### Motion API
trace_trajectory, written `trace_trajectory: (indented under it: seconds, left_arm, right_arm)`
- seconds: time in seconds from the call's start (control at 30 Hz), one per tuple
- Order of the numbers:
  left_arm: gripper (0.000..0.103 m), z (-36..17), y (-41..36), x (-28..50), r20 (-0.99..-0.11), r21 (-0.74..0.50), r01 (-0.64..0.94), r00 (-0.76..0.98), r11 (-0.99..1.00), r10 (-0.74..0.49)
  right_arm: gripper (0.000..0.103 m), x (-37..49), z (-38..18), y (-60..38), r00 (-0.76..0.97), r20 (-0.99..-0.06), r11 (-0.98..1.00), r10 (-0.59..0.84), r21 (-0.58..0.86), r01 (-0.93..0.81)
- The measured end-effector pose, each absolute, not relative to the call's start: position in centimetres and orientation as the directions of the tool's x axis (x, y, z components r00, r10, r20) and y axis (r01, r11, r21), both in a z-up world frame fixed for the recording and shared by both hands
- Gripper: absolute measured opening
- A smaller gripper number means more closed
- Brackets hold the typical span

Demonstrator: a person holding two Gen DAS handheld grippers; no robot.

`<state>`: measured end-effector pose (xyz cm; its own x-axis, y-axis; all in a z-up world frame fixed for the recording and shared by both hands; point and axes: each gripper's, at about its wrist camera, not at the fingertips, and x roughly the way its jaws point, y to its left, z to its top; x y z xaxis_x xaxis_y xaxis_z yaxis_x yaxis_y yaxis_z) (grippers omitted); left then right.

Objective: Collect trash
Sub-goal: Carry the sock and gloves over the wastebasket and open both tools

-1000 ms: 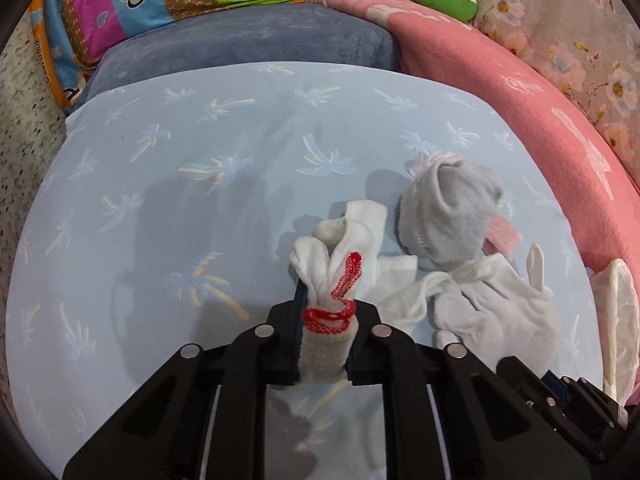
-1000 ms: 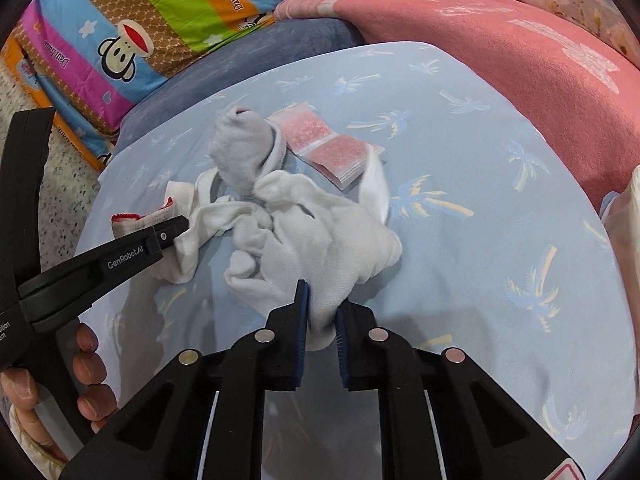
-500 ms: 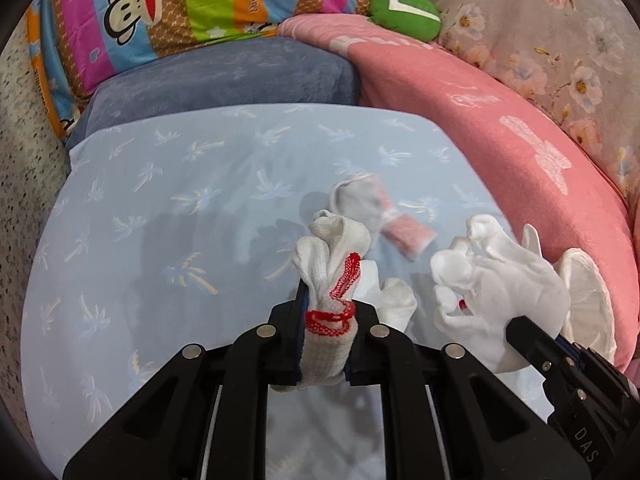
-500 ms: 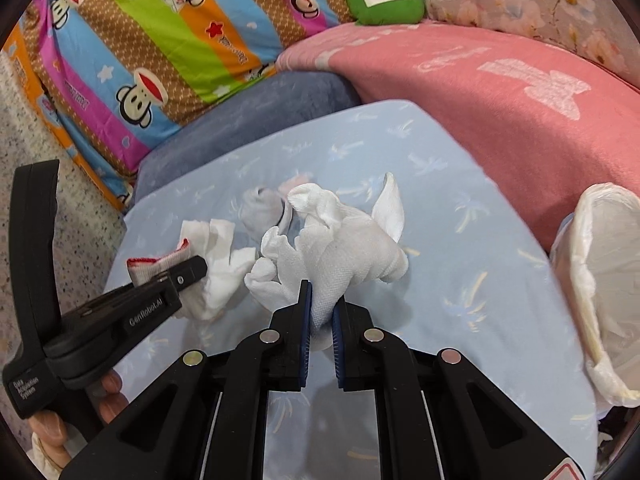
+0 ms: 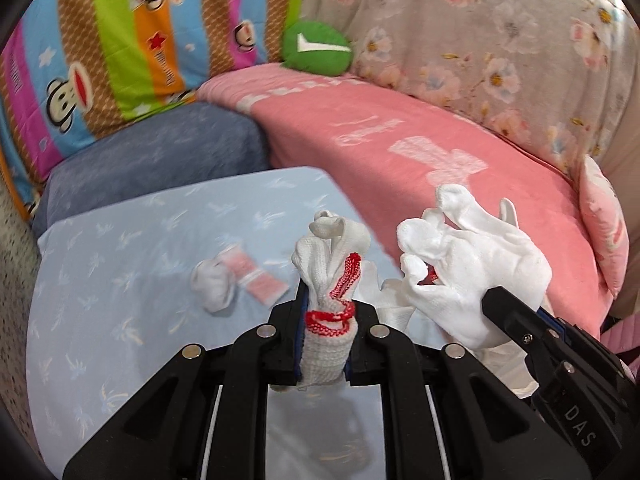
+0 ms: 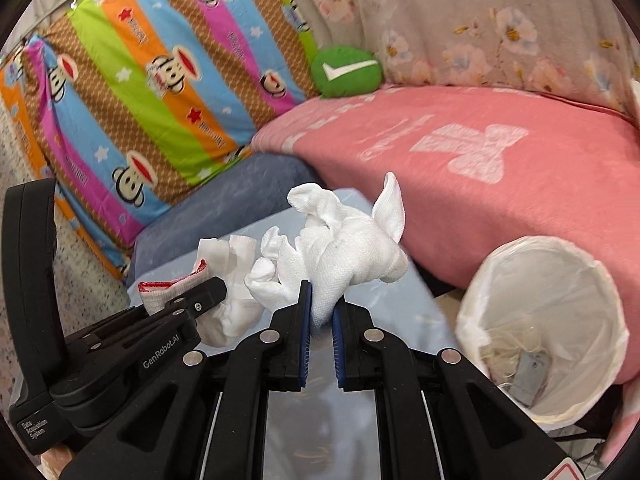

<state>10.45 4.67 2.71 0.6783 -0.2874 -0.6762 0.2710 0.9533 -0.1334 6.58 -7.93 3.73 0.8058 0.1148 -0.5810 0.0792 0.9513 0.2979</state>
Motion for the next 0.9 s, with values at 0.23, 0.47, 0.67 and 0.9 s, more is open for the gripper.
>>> trace_trajectory:
  seconds: [0.23,0.47,0.67,0.9]
  left_arm:
    - [0.013,4.8,-0.9,9.4,-0.645,-0.106,0.379,0.678,0.920,-0.353]
    - [0.013,5.8,-6.1,8.3,-0.636,-0.080,0.471,0.655,0.879,-0.408]
    - [0.013,6.1,-9.6,7.1,-0.636,-0.060,0.533,0.631,0.844,-0.444]
    - [0.013,6.3,-12.7,6.3,-0.646,-0.051,0.587,0.598,0.808,-0.475]
  right_arm:
    - [0.009,4.0,5.8,-14.3,0.845,-0.534,0.933,0.029,0.318,0.169]
    - [0.009,1.0,6.7,-20.4,0.860,-0.507,0.903,-0.057,0.340,0.261]
    - [0.009,-1.3,6.5,-24.3,0.859,-0.499,0.876,-0.113,0.358,0.323]
    - [0.009,-2.9,6.0,-27.0,0.853,-0.499,0.850,-0.152,0.374,0.371]
